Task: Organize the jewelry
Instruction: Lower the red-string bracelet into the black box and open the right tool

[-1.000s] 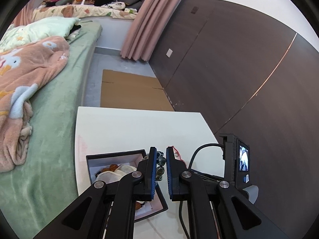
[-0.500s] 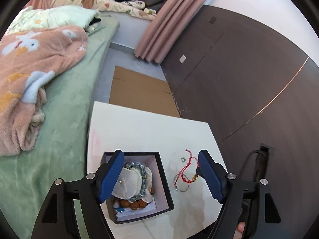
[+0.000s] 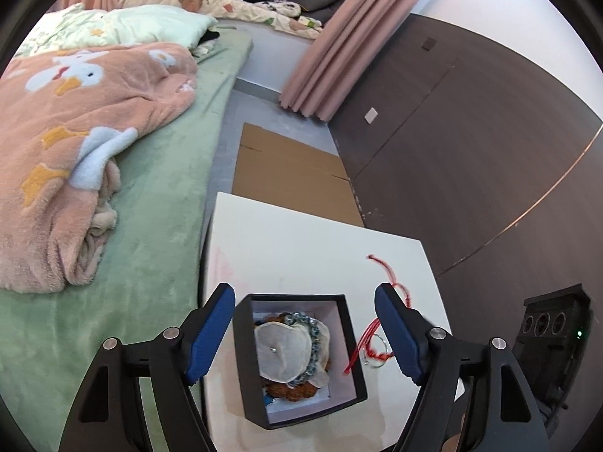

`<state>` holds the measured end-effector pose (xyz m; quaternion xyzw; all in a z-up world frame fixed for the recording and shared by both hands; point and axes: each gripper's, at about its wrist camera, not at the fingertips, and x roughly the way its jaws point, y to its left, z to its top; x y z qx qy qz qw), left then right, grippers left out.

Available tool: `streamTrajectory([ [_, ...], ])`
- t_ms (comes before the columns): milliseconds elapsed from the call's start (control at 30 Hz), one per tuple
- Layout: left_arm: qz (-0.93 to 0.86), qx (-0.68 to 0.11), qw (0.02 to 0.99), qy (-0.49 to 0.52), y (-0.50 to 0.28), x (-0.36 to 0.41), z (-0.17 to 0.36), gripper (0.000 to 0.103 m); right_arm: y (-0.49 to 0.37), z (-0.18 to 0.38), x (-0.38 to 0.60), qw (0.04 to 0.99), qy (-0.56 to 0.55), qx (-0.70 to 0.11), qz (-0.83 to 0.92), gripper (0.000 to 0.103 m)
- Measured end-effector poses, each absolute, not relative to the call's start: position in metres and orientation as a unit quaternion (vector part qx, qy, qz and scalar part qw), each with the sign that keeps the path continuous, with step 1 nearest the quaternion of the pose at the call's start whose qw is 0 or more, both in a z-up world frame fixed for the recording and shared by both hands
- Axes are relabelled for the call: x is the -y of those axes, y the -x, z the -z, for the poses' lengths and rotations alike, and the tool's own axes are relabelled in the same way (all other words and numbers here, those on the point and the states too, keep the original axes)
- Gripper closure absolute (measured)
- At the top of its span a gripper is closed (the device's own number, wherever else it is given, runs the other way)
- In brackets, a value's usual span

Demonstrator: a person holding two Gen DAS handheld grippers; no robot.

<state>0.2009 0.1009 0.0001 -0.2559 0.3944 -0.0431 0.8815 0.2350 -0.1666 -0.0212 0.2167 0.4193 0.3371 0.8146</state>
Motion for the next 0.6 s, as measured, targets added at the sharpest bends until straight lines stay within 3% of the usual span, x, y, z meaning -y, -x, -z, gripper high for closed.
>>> streamTrajectory([
  [33,0.042,-0.395,0.881,0.257,-0.201,-0.102,0.0,0.026,-0.235,0.021,0.159,0.812,-0.207,-0.423,-0.345,0.093],
  [67,0.041,-0.395,0.881,0.258,-0.201,-0.102,0.001,0.026,-0.235,0.021,0.154,0.813,-0.194,-0.429,-0.343,0.085],
  [100,0.041,-0.396,0.88,0.257,-0.202,-0.101,0.001,0.026,-0.236,0.023,0.15,0.812,-0.185,-0.439,-0.337,0.073],
  [133,0.041,-0.397,0.88,0.257,-0.202,-0.101,0.001,0.026,-0.238,0.026,0.151,0.811,-0.183,-0.446,-0.331,0.044],
  [167,0.042,-0.397,0.881,0.255,-0.202,-0.1,0.001,0.026,-0.239,0.028,0.156,0.817,-0.19,-0.445,-0.315,0.035],
  [600,0.094,-0.403,0.886,0.21,-0.205,-0.05,-0.001,0.026,-0.247,0.031,0.235,0.828,-0.242,-0.45,-0.233,0.032],
])
